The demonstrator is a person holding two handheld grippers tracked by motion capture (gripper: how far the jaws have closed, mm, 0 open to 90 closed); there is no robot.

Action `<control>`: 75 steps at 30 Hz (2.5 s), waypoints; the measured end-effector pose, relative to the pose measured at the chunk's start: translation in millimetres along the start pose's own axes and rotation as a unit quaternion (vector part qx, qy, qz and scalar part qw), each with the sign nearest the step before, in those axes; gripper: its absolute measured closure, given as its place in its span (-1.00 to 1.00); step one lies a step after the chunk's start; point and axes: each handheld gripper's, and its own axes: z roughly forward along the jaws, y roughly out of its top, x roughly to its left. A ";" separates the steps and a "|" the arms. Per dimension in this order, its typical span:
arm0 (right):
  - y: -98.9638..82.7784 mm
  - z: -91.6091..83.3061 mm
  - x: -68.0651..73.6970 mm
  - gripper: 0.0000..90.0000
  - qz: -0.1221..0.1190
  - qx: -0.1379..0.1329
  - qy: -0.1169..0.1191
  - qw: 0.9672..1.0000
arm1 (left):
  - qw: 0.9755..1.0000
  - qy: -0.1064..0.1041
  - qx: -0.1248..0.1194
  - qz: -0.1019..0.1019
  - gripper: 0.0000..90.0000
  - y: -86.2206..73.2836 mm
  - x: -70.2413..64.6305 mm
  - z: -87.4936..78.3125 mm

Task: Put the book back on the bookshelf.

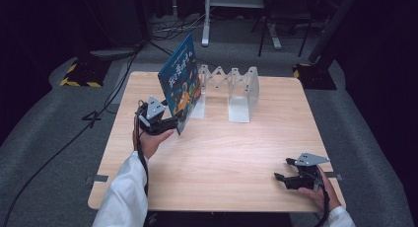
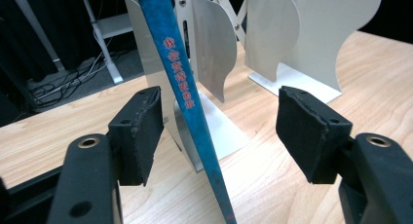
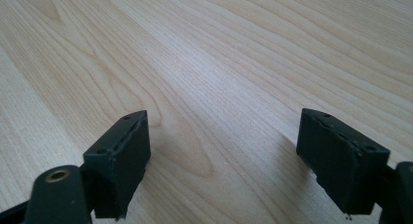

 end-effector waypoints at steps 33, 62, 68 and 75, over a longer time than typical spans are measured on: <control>-0.1 -0.3 0.3 -0.55 0.003 0.001 -0.004 1.000 | 0.988 -0.024 0.105 0.108 -0.62 -18.4 -20.6 -36.7; -1.7 -1.9 0.9 -0.56 0.008 0.002 -0.013 1.000 | 0.970 -0.030 0.210 0.121 -0.63 -91.6 -28.8 -61.1; -1.7 -1.9 0.9 -0.57 0.008 0.002 -0.014 1.000 | 0.967 -0.030 0.227 0.114 -0.63 -107.5 -27.1 -64.7; -1.7 -1.9 0.9 -0.57 0.009 0.002 -0.014 1.000 | 0.968 -0.039 0.231 0.091 -0.63 -119.9 -25.3 -69.5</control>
